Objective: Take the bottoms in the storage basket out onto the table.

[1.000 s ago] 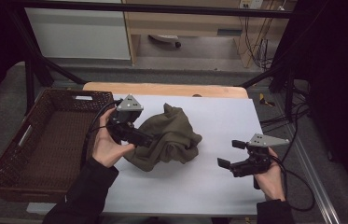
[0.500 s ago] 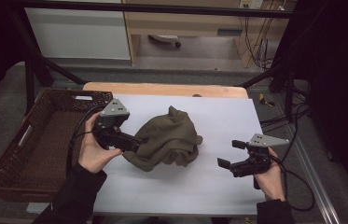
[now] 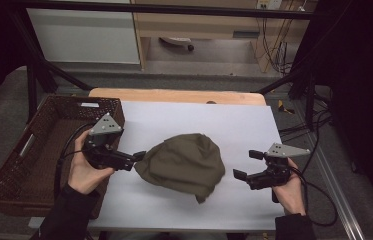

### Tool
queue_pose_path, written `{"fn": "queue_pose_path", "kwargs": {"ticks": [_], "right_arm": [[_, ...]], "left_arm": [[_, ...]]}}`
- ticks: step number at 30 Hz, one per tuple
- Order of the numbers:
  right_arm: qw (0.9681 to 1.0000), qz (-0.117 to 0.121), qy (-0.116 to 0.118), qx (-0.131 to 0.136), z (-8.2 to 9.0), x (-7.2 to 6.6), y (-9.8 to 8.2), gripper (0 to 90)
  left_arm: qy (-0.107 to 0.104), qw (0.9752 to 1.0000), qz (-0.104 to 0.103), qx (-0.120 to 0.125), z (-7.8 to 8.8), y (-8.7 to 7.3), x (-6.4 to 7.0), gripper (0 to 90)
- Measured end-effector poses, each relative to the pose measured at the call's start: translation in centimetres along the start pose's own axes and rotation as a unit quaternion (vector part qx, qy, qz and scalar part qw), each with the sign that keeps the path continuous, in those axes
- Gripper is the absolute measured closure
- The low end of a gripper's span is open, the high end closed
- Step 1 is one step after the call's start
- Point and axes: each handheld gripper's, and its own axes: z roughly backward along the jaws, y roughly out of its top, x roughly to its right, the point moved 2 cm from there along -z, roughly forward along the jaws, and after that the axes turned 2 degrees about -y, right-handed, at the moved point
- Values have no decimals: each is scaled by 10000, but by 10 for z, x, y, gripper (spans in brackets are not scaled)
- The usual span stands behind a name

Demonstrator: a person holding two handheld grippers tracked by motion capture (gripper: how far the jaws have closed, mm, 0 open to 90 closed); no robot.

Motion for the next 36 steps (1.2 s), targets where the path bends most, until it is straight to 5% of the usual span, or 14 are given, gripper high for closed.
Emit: {"fn": "queue_pose_path", "kwargs": {"ticks": [36], "right_arm": [[10000, -36, -71, 4, 0, 3, -3, 6]], "left_arm": [[317, 9992, 218, -127, 26, -75, -33, 22]]}}
